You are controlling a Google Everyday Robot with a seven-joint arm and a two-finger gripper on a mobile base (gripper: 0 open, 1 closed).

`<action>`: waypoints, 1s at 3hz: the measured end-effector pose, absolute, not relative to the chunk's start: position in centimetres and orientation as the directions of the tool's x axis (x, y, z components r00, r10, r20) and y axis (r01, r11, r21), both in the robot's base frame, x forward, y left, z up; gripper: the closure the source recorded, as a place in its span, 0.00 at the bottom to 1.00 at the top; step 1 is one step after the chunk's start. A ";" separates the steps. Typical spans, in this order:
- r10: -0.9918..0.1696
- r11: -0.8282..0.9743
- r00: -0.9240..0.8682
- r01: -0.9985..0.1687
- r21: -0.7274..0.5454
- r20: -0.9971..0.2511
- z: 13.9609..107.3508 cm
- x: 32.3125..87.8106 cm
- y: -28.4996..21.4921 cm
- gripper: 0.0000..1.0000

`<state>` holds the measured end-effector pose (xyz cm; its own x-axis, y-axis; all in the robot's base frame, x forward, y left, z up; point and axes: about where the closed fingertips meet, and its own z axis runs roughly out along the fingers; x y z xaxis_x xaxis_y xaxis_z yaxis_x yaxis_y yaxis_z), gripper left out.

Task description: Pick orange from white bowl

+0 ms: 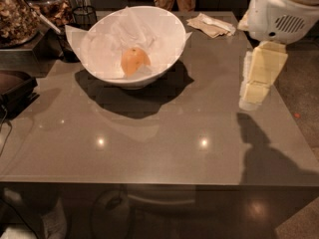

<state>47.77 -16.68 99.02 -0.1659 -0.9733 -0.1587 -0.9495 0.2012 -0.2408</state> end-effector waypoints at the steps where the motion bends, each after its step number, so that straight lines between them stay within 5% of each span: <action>1: -0.972 0.203 -0.163 -0.945 -0.258 -0.167 99.3 48.0 -16.5 0.00; 3: -0.964 0.223 -0.177 -0.945 -0.239 -0.199 100.1 51.2 -13.2 0.00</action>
Offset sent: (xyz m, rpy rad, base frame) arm 0.0656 0.0670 0.0102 0.1545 0.0472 -0.0690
